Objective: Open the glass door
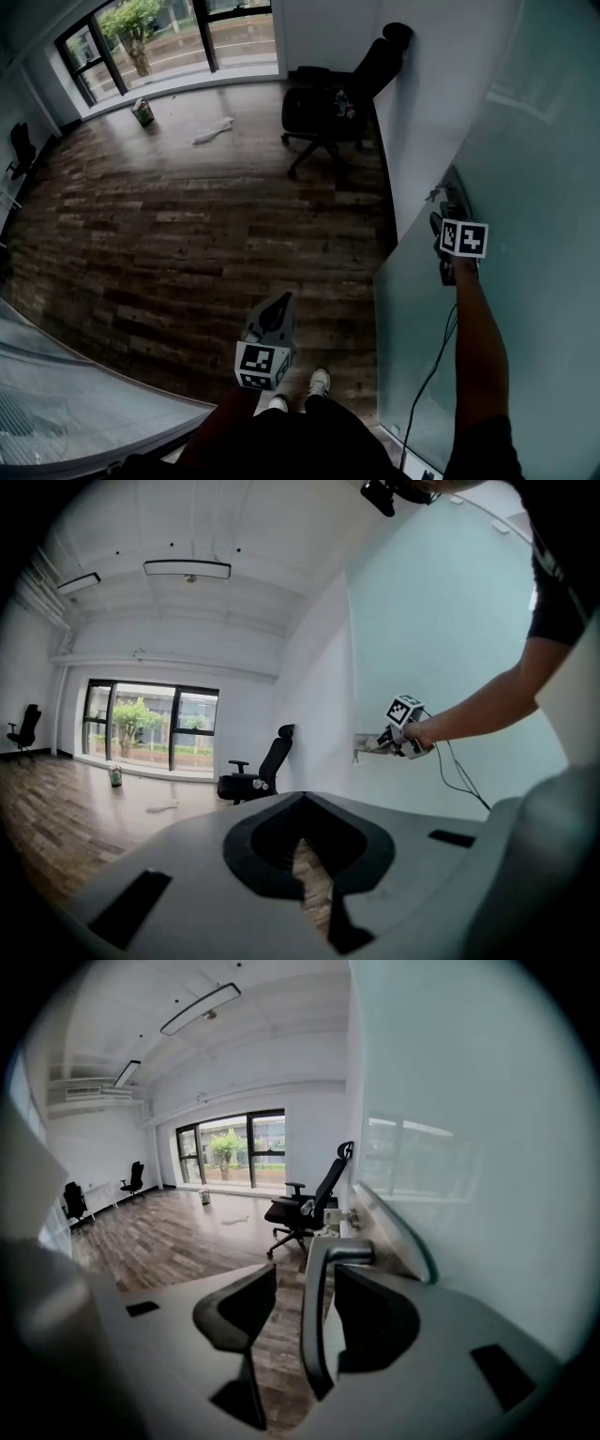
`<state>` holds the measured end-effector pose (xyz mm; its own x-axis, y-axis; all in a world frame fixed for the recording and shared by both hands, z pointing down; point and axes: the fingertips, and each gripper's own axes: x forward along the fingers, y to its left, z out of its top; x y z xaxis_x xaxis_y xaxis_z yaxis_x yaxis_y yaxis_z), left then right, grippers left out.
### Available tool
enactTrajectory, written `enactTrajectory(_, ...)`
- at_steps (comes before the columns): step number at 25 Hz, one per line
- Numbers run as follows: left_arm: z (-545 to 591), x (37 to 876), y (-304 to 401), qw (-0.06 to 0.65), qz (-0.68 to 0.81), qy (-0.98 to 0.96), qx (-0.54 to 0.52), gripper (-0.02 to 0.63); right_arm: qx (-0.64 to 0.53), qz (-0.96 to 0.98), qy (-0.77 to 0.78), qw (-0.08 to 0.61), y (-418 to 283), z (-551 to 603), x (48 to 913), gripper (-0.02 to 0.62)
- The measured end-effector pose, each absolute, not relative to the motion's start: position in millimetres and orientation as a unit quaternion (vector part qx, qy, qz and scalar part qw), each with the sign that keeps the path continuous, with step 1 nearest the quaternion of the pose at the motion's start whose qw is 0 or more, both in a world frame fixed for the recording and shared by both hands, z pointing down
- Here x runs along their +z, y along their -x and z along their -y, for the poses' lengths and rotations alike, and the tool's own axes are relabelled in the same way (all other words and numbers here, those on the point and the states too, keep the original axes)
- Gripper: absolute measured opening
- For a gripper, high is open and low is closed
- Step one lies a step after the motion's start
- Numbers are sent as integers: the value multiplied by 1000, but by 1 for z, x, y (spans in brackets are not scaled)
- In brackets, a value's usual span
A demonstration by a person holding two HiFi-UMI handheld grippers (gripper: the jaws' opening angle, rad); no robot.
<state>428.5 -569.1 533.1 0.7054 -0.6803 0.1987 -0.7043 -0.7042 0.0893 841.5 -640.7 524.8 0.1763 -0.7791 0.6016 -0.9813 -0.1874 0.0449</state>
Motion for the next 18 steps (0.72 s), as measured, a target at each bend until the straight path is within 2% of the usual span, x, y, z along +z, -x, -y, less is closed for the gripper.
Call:
enactTrajectory(6, 524, 521, -375, 77, 369, -924, 59, -2, 127, 557, -794, 206, -817, 570, 473, 184)
enactTrajectory(11, 491, 511, -322, 77, 373, -923, 46, -2, 76, 574, -794, 185, -743, 508, 436, 179)
enactTrajectory(18, 427, 496, -269, 63, 360, -930, 47, -2, 50, 599, -784, 153, -621, 422, 424, 51)
